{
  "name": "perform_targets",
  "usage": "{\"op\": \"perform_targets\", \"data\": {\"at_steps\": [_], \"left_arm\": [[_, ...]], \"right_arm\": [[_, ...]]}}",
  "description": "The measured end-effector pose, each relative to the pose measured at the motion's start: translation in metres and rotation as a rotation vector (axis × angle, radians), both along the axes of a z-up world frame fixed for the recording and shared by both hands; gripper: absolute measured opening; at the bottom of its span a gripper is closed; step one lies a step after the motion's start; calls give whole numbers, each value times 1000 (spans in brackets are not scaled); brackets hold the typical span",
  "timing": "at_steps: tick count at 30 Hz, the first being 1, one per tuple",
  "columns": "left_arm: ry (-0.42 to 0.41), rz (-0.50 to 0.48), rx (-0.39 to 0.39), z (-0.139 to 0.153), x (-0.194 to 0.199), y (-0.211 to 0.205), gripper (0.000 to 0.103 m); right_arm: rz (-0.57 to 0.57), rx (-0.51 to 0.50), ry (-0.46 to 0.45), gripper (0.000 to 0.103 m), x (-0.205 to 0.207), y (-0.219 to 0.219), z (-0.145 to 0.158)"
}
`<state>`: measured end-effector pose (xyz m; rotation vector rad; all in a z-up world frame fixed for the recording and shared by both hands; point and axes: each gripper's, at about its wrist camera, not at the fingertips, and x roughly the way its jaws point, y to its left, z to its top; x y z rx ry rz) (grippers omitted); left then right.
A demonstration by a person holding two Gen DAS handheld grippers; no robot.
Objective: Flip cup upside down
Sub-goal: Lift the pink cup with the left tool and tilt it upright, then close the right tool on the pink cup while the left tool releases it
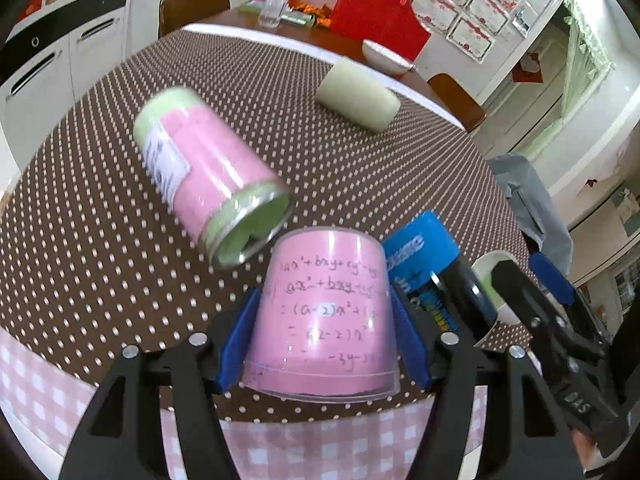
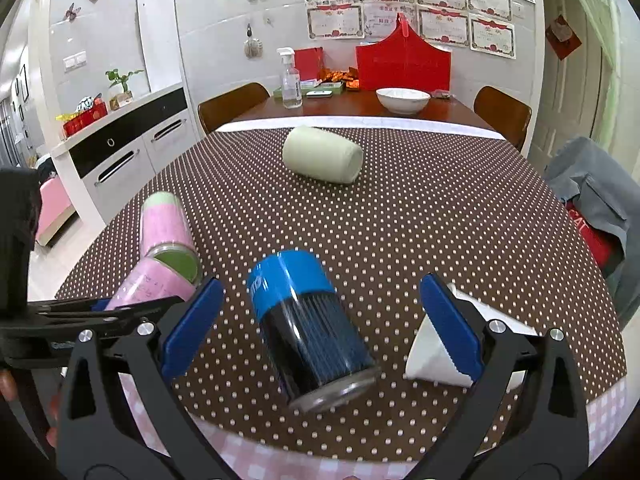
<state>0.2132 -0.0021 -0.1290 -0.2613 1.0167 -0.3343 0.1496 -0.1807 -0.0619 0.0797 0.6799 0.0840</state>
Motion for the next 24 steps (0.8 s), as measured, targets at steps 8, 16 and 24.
{"op": "perform_targets", "data": {"at_steps": [8,16,24], "left_arm": [[8,1,10,-12,-3,-5,64],[5,12,15,-12,-4,-3,64],[-1,-7,15,-10,-7,0,69]], "right_arm": [[0,-4,21,97,-3,5,-10],[4,-4,20,97,-4,5,-10],[-1,9,4,97,-8,7,-4]]}}
